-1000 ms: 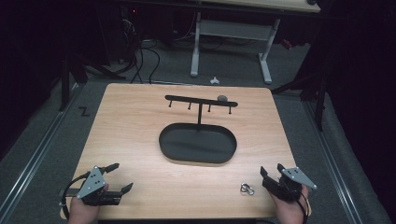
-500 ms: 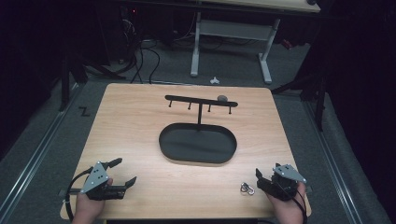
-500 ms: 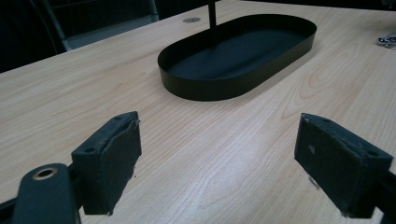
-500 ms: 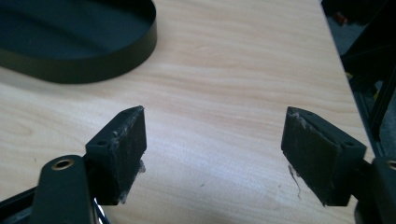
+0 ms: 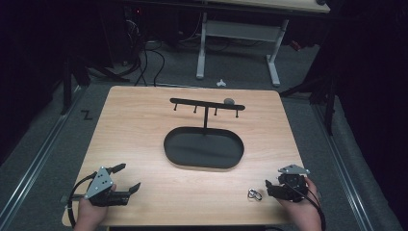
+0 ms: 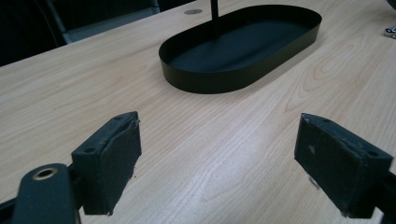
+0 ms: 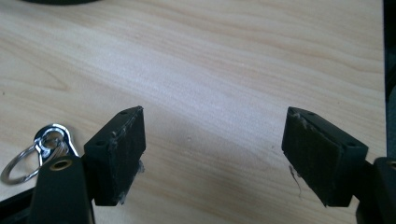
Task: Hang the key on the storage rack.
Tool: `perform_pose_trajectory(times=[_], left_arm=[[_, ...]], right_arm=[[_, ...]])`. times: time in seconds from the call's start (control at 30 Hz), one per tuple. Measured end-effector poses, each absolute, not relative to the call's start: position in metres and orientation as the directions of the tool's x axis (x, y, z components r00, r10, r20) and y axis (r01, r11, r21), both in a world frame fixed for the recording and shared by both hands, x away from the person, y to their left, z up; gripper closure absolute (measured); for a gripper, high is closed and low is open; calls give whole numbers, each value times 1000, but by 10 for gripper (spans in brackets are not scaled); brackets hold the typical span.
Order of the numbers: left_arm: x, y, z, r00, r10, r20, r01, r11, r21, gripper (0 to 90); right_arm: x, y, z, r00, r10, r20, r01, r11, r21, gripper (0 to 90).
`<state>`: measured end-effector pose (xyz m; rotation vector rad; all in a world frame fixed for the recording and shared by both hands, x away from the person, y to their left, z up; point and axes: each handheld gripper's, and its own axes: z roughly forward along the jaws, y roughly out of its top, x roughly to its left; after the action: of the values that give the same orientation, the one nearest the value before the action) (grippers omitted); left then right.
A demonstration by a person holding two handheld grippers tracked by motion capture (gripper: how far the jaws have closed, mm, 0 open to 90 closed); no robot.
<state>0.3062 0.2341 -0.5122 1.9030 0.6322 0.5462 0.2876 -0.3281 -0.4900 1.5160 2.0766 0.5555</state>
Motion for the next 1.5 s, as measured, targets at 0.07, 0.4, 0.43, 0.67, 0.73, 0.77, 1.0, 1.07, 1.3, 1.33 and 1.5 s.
perform_pose_trajectory(times=[0.07,0.4,0.43,0.67,0.73,0.77,1.0,1.07,1.3,1.33,1.5], left_arm=[[306,235,-512,762,641,89,187,-350,918,152],[304,235,-512,771,631,88,185,-354,917,152],[304,235,-513,773,629,86,186,-354,917,152],[305,234,-513,774,627,85,185,-353,917,152],[305,234,-513,776,626,85,186,-354,917,152],[305,234,-513,777,624,85,185,-355,916,152],[305,233,-513,779,621,84,186,-357,915,152],[305,233,-513,781,619,84,188,-361,913,152],[305,233,-513,780,621,82,190,-359,914,152],[305,233,-513,780,620,81,190,-359,914,152],[305,233,-513,779,622,79,192,-357,914,152]], right_arm=[[289,-327,-486,-282,946,-160,782,323,533,221],[289,-318,-478,-393,907,-150,839,420,344,240],[288,-315,-477,-413,896,-163,840,444,313,235],[284,-307,-476,-468,866,-175,833,498,240,224],[283,-306,-475,-481,861,-168,831,508,228,226],[282,-305,-475,-481,861,-166,833,508,219,228],[283,-304,-476,-505,849,-156,829,528,184,229],[284,-299,-475,-527,837,-147,816,547,185,243],[285,-277,-477,-624,766,-154,752,642,150,294],[285,-277,-477,-624,766,-154,752,642,150,294],[291,-268,-479,-655,738,-162,725,675,140,363]])
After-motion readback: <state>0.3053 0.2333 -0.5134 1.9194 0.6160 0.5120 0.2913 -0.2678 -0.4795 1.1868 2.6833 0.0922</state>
